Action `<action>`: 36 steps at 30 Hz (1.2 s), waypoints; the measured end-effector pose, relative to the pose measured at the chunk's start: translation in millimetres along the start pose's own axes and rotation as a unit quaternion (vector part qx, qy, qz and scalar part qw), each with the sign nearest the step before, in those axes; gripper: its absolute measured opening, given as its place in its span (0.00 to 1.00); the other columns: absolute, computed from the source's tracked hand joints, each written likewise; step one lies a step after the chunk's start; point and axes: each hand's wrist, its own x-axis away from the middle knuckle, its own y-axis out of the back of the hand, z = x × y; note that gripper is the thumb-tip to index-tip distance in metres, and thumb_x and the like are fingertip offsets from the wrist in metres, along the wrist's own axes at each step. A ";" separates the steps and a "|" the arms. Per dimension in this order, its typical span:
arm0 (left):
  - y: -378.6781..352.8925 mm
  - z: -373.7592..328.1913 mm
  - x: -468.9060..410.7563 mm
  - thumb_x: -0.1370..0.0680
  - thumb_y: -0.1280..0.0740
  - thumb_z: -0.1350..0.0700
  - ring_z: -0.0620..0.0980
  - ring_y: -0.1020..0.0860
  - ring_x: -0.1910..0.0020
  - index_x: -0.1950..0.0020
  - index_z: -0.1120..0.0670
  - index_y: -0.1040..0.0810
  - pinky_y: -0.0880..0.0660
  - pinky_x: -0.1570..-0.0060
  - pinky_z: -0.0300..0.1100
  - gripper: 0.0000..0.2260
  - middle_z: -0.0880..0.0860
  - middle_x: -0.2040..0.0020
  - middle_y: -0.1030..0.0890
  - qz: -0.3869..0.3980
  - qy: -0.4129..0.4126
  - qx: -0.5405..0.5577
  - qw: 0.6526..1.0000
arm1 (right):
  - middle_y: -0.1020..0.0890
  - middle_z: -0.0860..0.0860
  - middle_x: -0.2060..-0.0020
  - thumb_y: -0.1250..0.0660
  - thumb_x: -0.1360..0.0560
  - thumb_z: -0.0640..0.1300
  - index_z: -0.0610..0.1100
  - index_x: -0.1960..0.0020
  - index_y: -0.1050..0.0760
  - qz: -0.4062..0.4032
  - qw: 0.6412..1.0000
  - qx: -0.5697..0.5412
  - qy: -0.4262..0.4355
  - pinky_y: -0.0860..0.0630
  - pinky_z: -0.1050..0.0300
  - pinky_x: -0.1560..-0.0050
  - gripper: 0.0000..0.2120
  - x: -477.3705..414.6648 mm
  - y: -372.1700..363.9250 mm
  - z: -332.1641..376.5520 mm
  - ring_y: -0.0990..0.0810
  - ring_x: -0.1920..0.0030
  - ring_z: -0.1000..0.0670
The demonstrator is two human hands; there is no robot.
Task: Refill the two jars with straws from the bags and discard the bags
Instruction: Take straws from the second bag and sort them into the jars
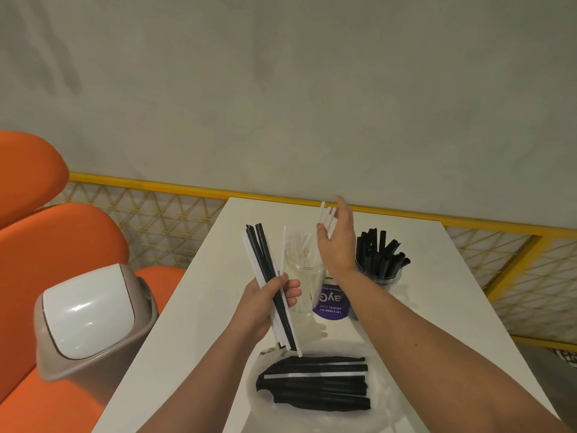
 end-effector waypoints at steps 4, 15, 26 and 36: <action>-4.1 0.5 2.1 0.21 0.37 0.60 0.49 0.17 0.64 0.43 0.67 0.24 0.19 0.61 0.40 0.11 0.58 0.59 0.16 0.013 0.007 -0.006 1.000 | 0.31 0.47 0.32 0.45 0.20 0.41 0.45 0.32 0.31 0.153 0.962 0.216 0.059 0.40 0.53 0.28 0.17 2.6 -0.5 -16.1 0.34 0.31 0.48; -4.8 2.1 2.9 0.21 0.37 0.60 0.50 0.18 0.64 0.41 0.66 0.24 0.20 0.62 0.40 0.12 0.59 0.59 0.16 0.021 0.016 -0.010 1.000 | 0.32 0.48 0.30 0.48 0.19 0.42 0.45 0.29 0.36 0.131 0.968 0.165 0.139 0.40 0.51 0.27 0.18 2.6 -2.4 9.4 0.36 0.30 0.50; 1.0 3.9 -2.0 0.21 0.36 0.60 0.50 0.18 0.63 0.42 0.65 0.24 0.21 0.62 0.40 0.11 0.59 0.58 0.16 0.023 0.005 -0.016 1.000 | 0.28 0.48 0.34 0.49 0.18 0.44 0.45 0.32 0.31 0.191 0.960 0.189 0.077 0.36 0.56 0.31 0.17 11.5 -0.4 -11.7 0.30 0.34 0.48; -10.1 5.0 3.6 0.22 0.36 0.61 0.48 0.27 0.72 0.54 0.58 0.25 0.28 0.62 0.42 0.02 0.53 0.67 0.24 0.023 -0.037 -0.084 0.995 | 0.28 0.52 0.53 0.38 0.22 0.44 0.42 0.41 0.27 0.176 0.976 0.083 0.096 0.30 0.66 0.54 0.12 38.0 2.2 47.0 0.29 0.55 0.55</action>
